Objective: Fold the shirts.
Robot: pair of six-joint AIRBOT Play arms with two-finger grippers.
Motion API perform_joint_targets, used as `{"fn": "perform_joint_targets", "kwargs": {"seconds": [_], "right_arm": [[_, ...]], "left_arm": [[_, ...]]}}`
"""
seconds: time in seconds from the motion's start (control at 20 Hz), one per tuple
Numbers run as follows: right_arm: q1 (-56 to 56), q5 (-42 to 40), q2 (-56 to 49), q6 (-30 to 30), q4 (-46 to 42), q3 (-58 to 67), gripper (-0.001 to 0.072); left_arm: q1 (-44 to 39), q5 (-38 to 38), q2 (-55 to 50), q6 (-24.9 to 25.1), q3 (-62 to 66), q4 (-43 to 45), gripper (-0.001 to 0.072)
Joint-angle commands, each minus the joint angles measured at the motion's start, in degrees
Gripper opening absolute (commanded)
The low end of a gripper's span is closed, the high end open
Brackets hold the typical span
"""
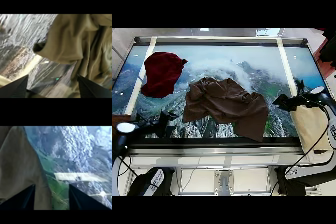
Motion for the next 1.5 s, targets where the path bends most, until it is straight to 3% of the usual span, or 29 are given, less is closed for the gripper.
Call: {"fn": "perform_joint_targets", "kwargs": {"seconds": [0.0, 0.35, 0.45, 0.5, 0.85, 0.9, 0.95, 1.05, 1.15, 1.25, 1.3, 1.4, 1.45], "right_arm": [[1.3, -0.5, -4.4, -3.4, 6.1, -0.3, 0.0387], [4.7, -2.1, -8.0, -4.5, 6.3, 0.0, 0.0376], [5.7, -1.6, -8.2, -4.6, 6.4, 0.0, 0.0120], [5.8, -0.5, -8.2, -4.6, 6.3, 0.2, 0.0036], [5.2, 8.0, -7.6, -4.5, 6.2, 6.7, 0.0030], [5.3, 8.7, -7.6, -4.5, 6.3, 7.6, 0.0030], [5.3, 9.4, -7.6, -4.4, 6.5, 8.4, 0.0030], [5.2, 9.9, -7.5, -4.4, 7.3, 9.2, 0.0030], [5.3, 10.0, -7.3, -4.4, 7.6, 9.4, 0.0030], [5.2, 10.1, -7.1, -4.4, 8.1, 9.4, 0.0030], [5.2, 10.1, -6.9, -4.4, 8.3, 9.4, 0.0030], [5.2, 10.1, -6.0, -4.6, 9.4, 9.4, 0.0028], [5.2, 10.1, -5.1, -4.6, 9.6, 9.4, 0.0028]], "left_arm": [[0.0, 5.5, 0.3, -0.2, -5.0, -8.0, 0.0697], [-0.3, 8.1, 0.3, -0.2, -5.3, -8.4, 0.0697], [-0.9, 10.3, 0.3, -0.8, -5.3, -8.6, 0.0697], [-1.9, 12.0, 0.3, -1.5, -5.3, -8.6, 0.0696], [-18.3, 30.3, -4.1, -14.6, -7.4, -9.9, 0.0693], [-19.7, 32.0, -5.6, -15.2, -7.4, -11.7, 0.0661], [-20.9, 33.4, -6.9, -15.2, -7.4, -13.7, 0.0572], [-22.3, 36.1, -8.8, -15.2, -7.4, -15.7, 0.0542], [-22.2, 38.6, -10.4, -15.2, -7.3, -16.4, 0.0457], [-22.2, 40.7, -11.5, -15.2, -7.3, -17.4, 0.0448], [-22.2, 41.3, -11.6, -15.2, -7.2, -17.4, 0.0382], [-22.2, 42.3, -11.6, -15.1, -6.4, -17.5, 0.0025], [-22.3, 42.2, -11.6, -14.9, -5.1, -17.4, 0.0017]]}}
